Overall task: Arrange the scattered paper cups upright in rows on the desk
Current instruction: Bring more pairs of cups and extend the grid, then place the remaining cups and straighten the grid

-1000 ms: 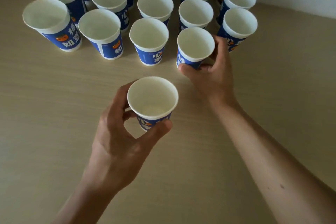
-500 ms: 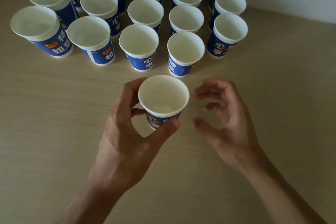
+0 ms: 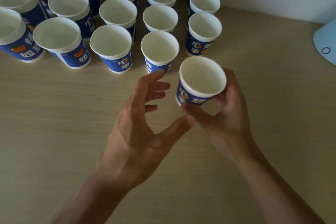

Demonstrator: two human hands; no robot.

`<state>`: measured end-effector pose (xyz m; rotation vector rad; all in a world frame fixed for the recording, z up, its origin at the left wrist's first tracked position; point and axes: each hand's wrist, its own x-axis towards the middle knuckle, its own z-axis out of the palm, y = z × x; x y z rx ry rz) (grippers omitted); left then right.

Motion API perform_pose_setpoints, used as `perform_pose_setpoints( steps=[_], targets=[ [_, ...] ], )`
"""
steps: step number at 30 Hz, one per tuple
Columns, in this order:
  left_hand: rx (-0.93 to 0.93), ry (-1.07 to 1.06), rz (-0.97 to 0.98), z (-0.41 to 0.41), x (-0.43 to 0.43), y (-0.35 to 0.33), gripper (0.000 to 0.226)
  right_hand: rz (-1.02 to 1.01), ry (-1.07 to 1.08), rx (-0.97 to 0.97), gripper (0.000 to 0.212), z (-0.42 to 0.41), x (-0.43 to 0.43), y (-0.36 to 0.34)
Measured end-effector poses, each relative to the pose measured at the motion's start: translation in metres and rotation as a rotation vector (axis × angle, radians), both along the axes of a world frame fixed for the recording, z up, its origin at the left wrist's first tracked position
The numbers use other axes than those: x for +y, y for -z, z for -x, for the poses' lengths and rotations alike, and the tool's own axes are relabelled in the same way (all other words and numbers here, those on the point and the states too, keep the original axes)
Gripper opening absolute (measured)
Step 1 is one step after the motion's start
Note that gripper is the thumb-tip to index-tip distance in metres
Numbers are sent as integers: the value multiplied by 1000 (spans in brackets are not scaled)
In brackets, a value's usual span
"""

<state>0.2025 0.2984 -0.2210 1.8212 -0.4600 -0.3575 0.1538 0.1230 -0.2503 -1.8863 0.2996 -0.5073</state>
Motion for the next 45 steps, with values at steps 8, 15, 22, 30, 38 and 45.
perform_pose_setpoints(
  steps=[8, 15, 22, 30, 38, 45],
  targets=[
    [50, -80, 29, 15, 26, 10, 68, 23, 160, 64, 62, -34, -23, 16],
    [34, -110, 69, 19, 38, 14, 64, 18, 204, 50, 63, -45, -27, 23],
    [31, -98, 72, 23, 40, 15, 63, 37, 223, 75, 69, -46, -28, 28],
    [-16, -82, 32, 30, 44, 5, 58, 77, 309, 155, 74, -11, -24, 19],
    [-64, 59, -78, 41, 19, -82, 50, -27, 490, 175, 60, 72, -17, -80],
    [-74, 228, -130, 94, -19, -184, 40, -179, 596, 165, 49, 158, -4, -189]
  ],
)
